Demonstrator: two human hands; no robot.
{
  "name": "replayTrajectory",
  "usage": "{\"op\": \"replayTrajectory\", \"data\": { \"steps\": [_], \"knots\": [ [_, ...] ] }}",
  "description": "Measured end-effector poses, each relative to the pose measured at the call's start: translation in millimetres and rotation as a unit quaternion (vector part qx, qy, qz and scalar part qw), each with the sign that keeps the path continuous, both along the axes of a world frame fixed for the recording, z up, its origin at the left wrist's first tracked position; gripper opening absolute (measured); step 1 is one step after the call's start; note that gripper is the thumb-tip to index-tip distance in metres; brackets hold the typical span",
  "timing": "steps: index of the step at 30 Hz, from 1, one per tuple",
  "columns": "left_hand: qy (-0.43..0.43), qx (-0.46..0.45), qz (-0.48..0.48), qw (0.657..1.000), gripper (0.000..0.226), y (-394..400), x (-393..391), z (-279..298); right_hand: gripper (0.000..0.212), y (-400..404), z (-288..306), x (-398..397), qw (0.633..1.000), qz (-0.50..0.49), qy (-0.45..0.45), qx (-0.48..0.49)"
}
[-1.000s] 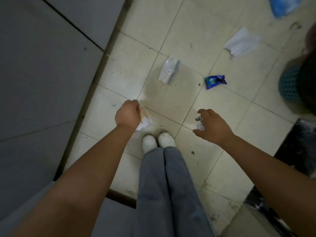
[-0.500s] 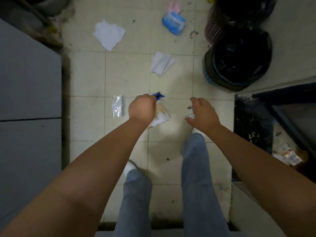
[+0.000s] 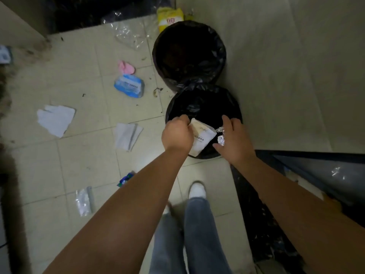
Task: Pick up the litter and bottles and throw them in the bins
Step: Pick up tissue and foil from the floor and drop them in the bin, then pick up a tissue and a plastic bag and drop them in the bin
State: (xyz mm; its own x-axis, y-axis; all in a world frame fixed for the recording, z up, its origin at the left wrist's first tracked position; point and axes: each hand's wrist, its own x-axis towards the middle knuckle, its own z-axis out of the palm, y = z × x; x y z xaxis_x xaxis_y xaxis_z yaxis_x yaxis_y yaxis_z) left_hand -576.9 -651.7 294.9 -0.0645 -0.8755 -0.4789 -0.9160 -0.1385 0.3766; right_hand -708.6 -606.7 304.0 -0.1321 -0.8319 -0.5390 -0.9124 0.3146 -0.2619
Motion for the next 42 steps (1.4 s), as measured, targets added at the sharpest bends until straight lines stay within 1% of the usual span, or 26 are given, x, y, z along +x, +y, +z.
{"op": "replayTrajectory", "data": {
  "steps": [3, 8, 12, 14, 16, 20, 24, 25, 27, 30, 32, 35, 39, 40, 42],
  "knots": [
    [-0.014, 0.032, -0.011, 0.999, 0.035, -20.1, -18.7, -21.6, 0.086, -20.9, -24.7, -12.2, 1.0, -0.007, 0.001, -0.006],
    [-0.07, 0.03, -0.099, 0.992, 0.041, -25.7, -10.0, -49.4, 0.069, -15.6, -47.9, -13.7, 0.999, 0.025, 0.019, 0.03],
    [-0.111, 0.047, -0.167, 0.978, 0.047, -14.9, 19.4, -47.5, 0.06, -9.7, -42.2, -1.9, 0.995, 0.074, 0.027, 0.067],
    [-0.131, 0.055, -0.174, 0.974, 0.048, -4.6, 44.4, -42.7, 0.058, -13.8, -33.2, 12.8, 0.992, 0.106, 0.03, 0.057],
    [-0.152, 0.065, -0.159, 0.973, 0.05, 8.7, 73.8, -34.7, 0.056, -23.1, -21.0, 35.0, 0.988, 0.149, 0.035, 0.031],
    [-0.183, 0.076, -0.081, 0.977, 0.051, 43.2, 136.0, -8.5, 0.057, -45.3, 1.1, 98.5, 0.967, 0.25, 0.047, -0.007],
    [-0.196, 0.083, 0.057, 0.975, 0.051, 95.5, 196.2, 26.7, 0.059, -43.8, 22.9, 179.2, 0.932, 0.36, 0.033, -0.029],
    [-0.199, 0.09, 0.094, 0.971, 0.051, 111.9, 211.3, 35.3, 0.059, -37.3, 28.2, 200.7, 0.921, 0.386, 0.016, -0.043],
    [-0.209, 0.106, 0.157, 0.959, 0.051, 148.6, 241.4, 49.2, 0.06, -16.7, 33.9, 241.9, 0.889, 0.45, -0.003, -0.086],
    [-0.215, 0.124, 0.246, 0.937, 0.052, 208.7, 283.6, 59.2, 0.058, 18.4, 42.0, 295.2, 0.84, 0.538, 0.008, -0.071],
    [-0.216, 0.138, 0.299, 0.919, 0.052, 250.0, 308.1, 59.2, 0.06, 44.7, 43.2, 326.4, 0.81, 0.583, 0.013, -0.052],
    [-0.21, 0.168, 0.374, 0.887, 0.053, 316.2, 336.1, 47.2, 0.067, 83.2, 31.3, 365.6, 0.782, 0.623, -0.002, -0.018],
    [-0.188, 0.23, 0.444, 0.846, 0.054, 396.4, 365.4, 17.5, 0.064, 126.6, 3.5, 409.8, 0.738, 0.674, 0.017, 0.014],
    [-0.181, 0.243, 0.453, 0.838, 0.055, 412.4, 374.7, 7.7, 0.067, 135.8, 0.6, 423.4, 0.733, 0.679, 0.018, 0.023],
    [-0.16, 0.261, 0.455, 0.836, 0.056, 433.7, 396.4, -12.6, 0.074, 151.6, -8.1, 450.4, 0.744, 0.668, 0.016, 0.01]
  ]
}}
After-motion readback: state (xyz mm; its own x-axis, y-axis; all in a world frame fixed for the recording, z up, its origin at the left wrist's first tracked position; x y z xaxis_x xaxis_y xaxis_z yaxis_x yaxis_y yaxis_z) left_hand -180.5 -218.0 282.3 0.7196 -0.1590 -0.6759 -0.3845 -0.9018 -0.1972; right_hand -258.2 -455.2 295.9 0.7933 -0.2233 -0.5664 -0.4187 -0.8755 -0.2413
